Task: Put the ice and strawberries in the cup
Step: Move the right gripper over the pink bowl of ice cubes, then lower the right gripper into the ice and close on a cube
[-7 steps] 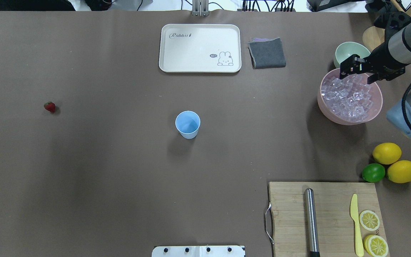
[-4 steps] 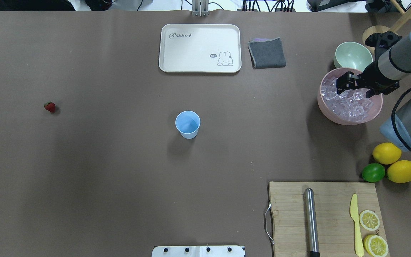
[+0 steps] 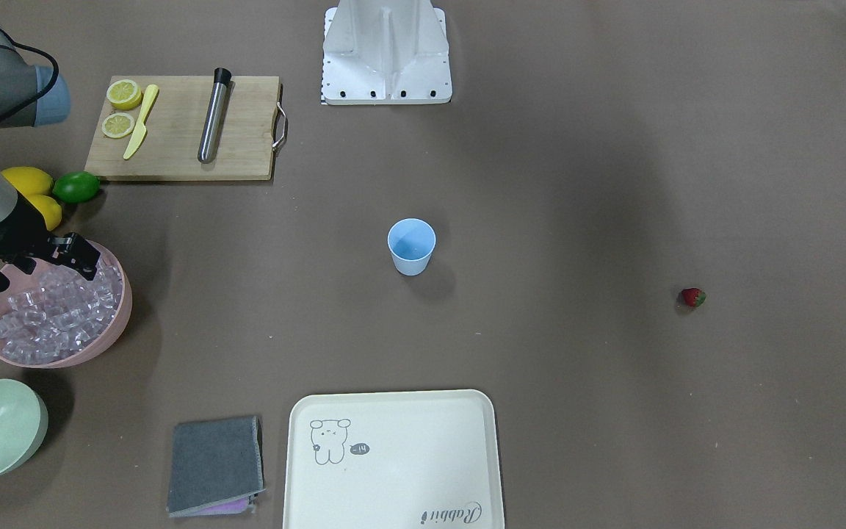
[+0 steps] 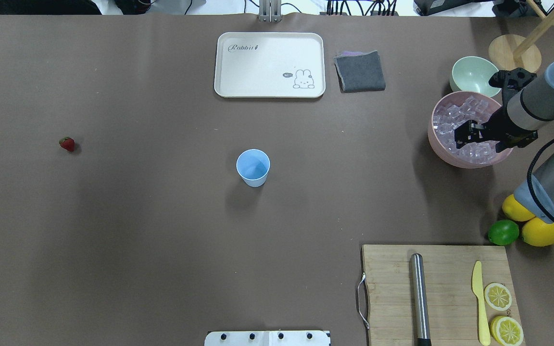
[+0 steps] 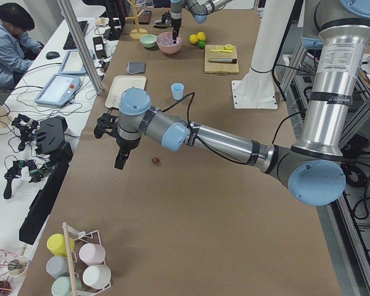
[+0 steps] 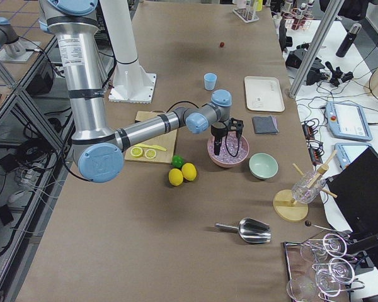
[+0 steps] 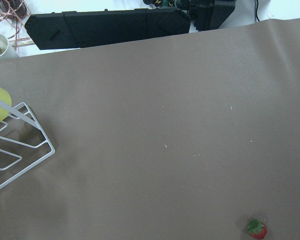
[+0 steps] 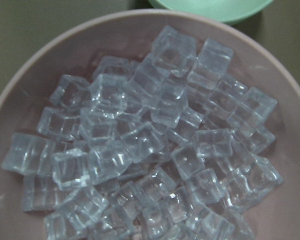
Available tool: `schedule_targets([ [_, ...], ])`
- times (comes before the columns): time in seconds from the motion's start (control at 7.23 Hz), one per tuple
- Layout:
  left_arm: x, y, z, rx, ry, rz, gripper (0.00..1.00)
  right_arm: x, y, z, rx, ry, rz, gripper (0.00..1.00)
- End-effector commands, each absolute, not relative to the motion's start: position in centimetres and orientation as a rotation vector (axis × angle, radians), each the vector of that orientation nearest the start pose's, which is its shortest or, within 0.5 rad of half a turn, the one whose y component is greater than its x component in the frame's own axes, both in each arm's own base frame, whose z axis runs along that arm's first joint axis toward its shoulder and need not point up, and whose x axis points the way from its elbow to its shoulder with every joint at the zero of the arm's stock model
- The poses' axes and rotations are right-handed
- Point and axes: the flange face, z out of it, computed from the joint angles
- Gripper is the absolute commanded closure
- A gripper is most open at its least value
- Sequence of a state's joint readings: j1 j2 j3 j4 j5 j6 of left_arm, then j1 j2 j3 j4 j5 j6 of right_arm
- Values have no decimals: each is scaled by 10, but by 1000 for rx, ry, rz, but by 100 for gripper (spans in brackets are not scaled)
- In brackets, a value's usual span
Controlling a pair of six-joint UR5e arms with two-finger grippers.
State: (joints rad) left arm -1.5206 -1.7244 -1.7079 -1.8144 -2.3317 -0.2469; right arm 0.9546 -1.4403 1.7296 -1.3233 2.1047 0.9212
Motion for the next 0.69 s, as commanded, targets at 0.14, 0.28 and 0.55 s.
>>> schedule_targets([
  [0.14, -36, -568, 478, 396, 808, 22, 2, -269, -494, 499, 12, -744, 131, 3],
  [0.28, -36, -567, 479, 396, 808, 22, 2, -272, -494, 496, 11, -747, 131, 3],
  [0.55, -36, -566, 481, 394, 808, 21, 2, -272, -493, 497, 13, -743, 132, 3],
])
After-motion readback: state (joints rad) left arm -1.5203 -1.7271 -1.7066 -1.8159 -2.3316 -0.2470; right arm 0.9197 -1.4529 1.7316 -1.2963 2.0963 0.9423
